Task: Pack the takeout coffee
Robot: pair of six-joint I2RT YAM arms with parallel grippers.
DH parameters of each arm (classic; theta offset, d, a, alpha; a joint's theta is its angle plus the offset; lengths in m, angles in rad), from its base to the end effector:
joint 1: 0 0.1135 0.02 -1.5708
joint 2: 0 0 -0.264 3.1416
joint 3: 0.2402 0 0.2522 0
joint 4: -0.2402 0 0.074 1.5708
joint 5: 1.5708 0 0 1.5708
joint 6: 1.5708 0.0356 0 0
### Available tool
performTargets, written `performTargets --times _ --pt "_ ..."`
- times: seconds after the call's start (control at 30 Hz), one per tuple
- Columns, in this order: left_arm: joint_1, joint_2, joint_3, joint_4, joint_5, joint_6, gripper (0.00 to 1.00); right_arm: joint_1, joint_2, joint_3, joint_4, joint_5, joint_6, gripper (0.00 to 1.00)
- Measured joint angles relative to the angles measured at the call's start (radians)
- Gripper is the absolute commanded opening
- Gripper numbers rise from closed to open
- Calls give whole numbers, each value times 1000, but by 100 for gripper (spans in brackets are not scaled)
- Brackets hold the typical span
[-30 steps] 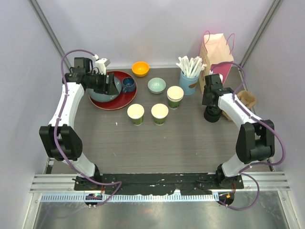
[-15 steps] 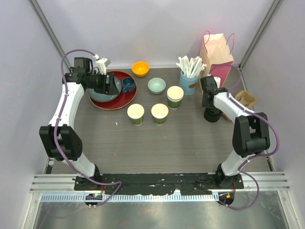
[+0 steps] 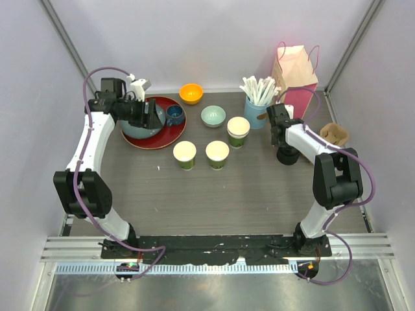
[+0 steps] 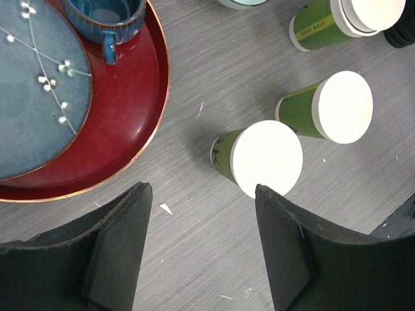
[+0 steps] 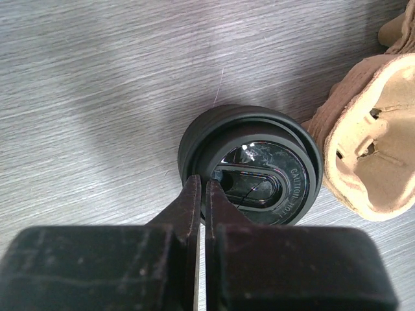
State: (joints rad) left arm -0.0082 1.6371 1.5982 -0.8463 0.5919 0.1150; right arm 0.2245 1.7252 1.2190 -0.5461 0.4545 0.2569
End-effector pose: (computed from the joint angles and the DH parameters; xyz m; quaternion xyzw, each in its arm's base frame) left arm 0.3500 -0.0227 0.3472 0.1533 0.8931 -0.2571 0.3357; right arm 0.3510 0.0641 0.2160 0.0730 0.9407 -0.1520 0.2945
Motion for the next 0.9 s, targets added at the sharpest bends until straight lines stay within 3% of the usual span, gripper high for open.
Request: performTargets --times 0.23,0.67,0.8,0.9 --pt "0 0 0 -1 4 1 69 13 -13 0 -26 8 -10 1" --pt "0 4 0 -6 6 2 69 39 -181 88 -116 -15 -71 1" --pt "0 4 -1 -18 -8 11 69 138 -196 185 -172 -28 -124 1" --pt "5 3 -14 -20 -26 24 69 280 -187 307 -201 -101 -180 1"
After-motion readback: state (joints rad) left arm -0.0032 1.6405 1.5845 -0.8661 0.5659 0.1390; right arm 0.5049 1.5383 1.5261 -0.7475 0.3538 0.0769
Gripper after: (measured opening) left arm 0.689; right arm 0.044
